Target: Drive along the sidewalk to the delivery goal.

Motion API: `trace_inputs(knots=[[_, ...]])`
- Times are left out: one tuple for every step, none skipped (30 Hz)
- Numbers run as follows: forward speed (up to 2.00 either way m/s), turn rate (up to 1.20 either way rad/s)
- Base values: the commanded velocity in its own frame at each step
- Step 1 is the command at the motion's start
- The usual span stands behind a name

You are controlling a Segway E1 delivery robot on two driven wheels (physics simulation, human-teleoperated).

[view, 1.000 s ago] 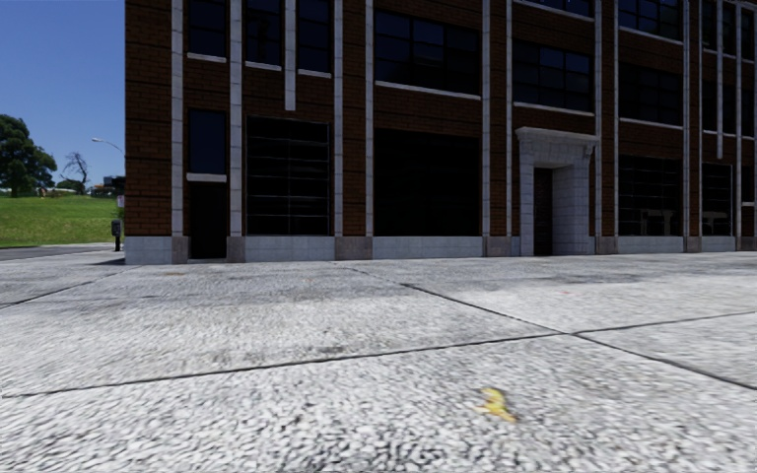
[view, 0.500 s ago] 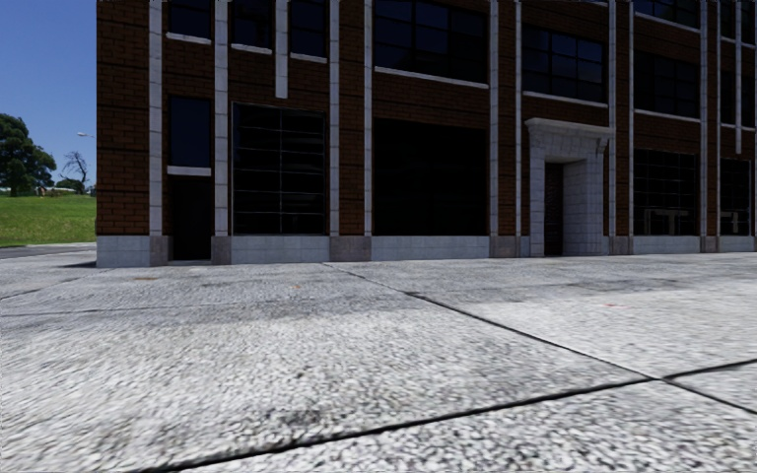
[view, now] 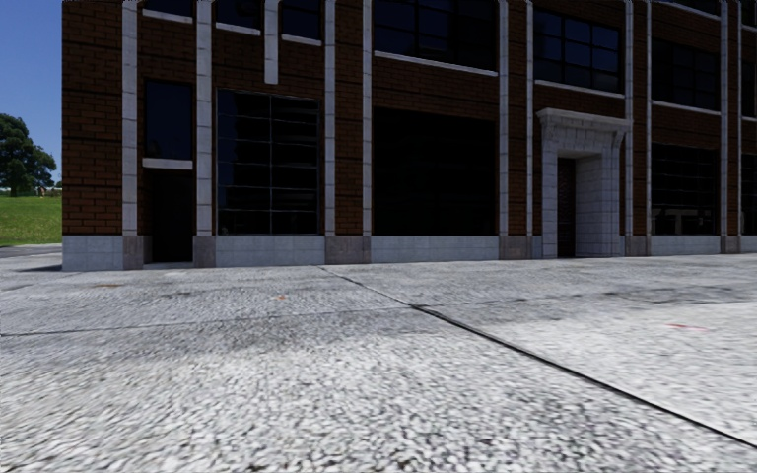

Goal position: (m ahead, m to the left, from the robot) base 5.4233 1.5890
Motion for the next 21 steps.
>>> trace_inputs(knots=[[2.00,0.00],[2.00,0.00],[2.00,0.00],[2.00,0.00],[2.00,0.08],[2.00,0.12],[2.00,0.13],[2.00,0.13],[2.00,0.13],[2.00,0.13],[2.00,0.13],[2.00,0.13],[2.00,0.13],[2.00,0.13],[2.00,0.13],[2.00,0.13],[2.00,0.13],[2.00,0.13],[2.00,0.13],[2.00,0.15],[2.00,0.20]])
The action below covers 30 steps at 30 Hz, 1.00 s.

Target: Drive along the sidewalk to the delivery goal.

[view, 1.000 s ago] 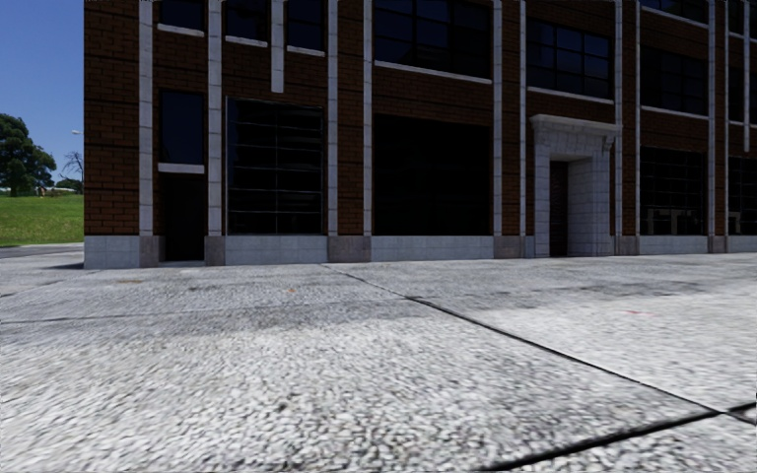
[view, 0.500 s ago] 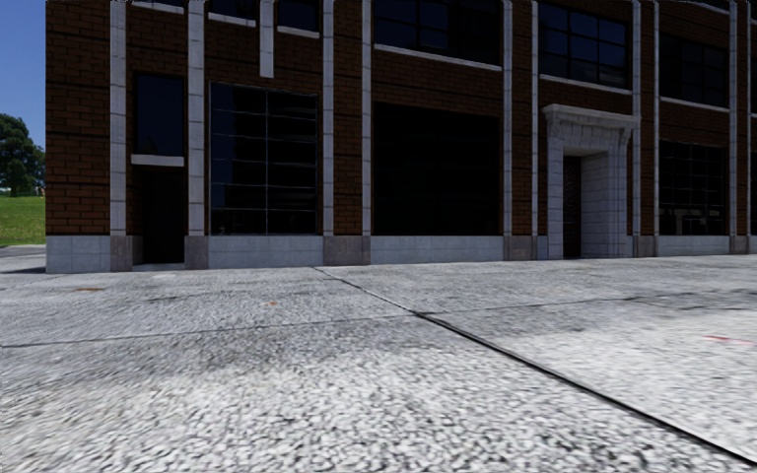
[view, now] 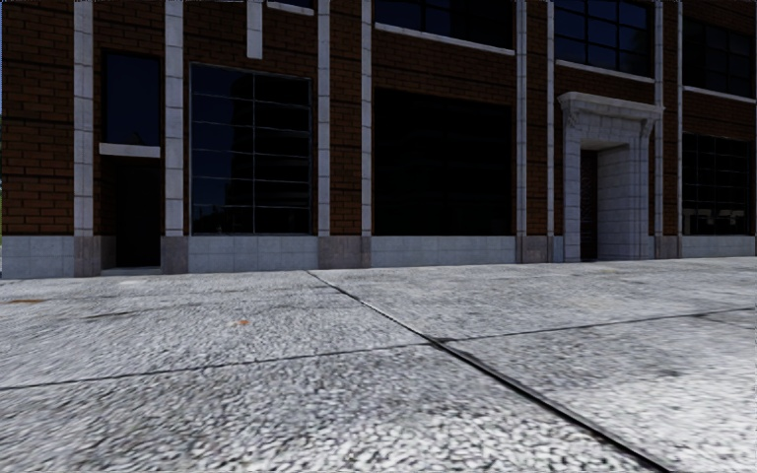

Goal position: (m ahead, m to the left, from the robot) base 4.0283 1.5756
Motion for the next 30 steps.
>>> trace_inputs(knots=[[2.00,0.31],[2.00,0.31],[2.00,0.40],[2.00,0.44],[2.00,0.44],[2.00,0.44],[2.00,0.44],[2.00,0.44],[2.00,0.44],[2.00,0.44],[2.00,0.44],[2.00,0.44],[2.00,0.44],[2.00,0.44],[2.00,0.44],[2.00,0.44],[2.00,0.44],[2.00,0.44],[2.00,0.44],[2.00,0.44],[2.00,0.44],[2.00,0.44],[2.00,0.44],[1.95,0.44],[1.76,0.44],[1.76,0.44],[1.65,0.44],[1.62,0.44],[1.61,0.44],[1.61,0.44]])
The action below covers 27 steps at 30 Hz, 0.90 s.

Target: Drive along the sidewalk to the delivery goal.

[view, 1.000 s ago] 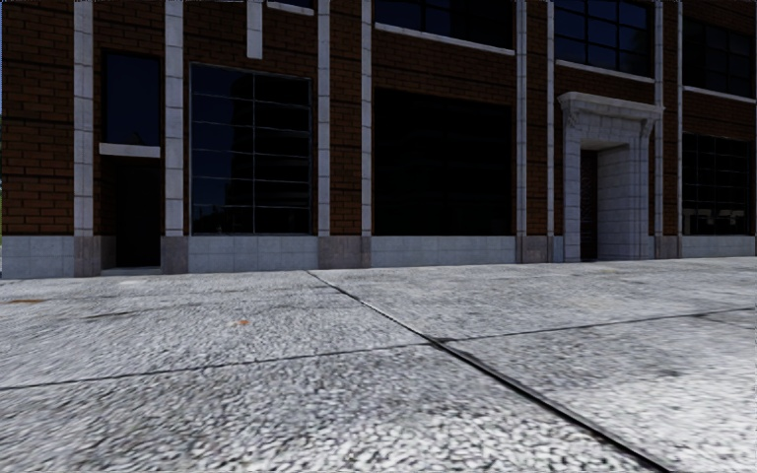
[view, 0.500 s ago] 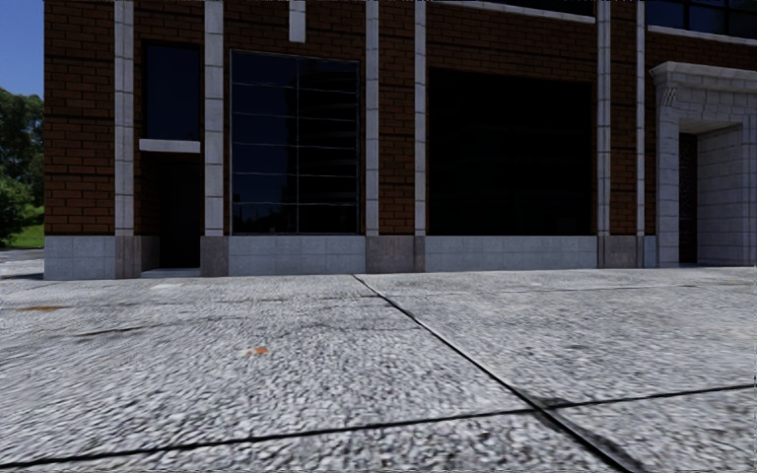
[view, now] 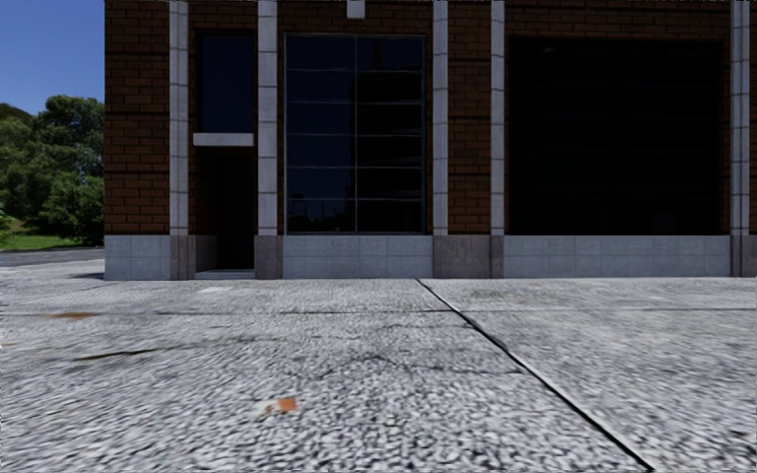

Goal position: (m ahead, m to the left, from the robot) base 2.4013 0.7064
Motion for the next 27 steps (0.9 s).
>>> trace_inputs(knots=[[1.61,0.44],[1.61,0.45],[1.61,0.45],[1.60,0.45],[1.60,0.46],[1.60,0.49],[1.60,0.53],[1.60,0.53],[1.60,0.54],[1.60,0.55],[1.60,0.55],[1.59,0.56],[1.56,0.56],[1.53,0.57],[1.53,0.57],[1.53,0.61],[1.53,0.65],[1.53,0.67],[1.53,0.67],[1.53,0.67],[1.53,0.67],[1.53,0.67],[1.53,0.67],[1.53,0.67],[1.52,0.67],[1.52,0.67],[1.52,0.66]])
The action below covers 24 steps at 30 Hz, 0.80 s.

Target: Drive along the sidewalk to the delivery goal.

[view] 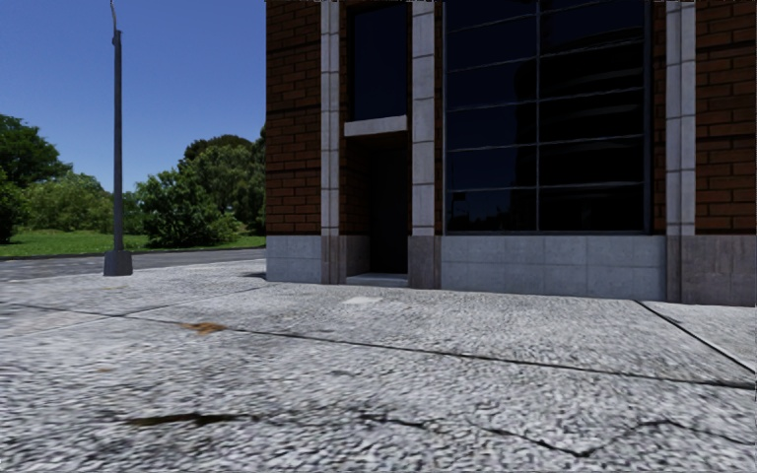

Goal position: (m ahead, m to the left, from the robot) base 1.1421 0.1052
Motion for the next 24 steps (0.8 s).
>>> trace_inputs(knots=[[1.52,0.65],[1.52,0.61],[1.52,0.61],[1.52,0.47],[1.52,0.26],[1.58,0.00],[1.58,0.00],[1.67,0.00],[1.69,0.00],[1.70,0.00],[1.70,0.00],[1.68,0.00],[1.66,0.00],[1.60,0.00],[1.60,0.00],[1.52,0.00],[1.41,0.00],[1.41,0.00],[1.31,0.00],[1.18,0.00],[1.12,0.00],[1.12,0.00],[1.10,0.00],[1.08,0.00]])
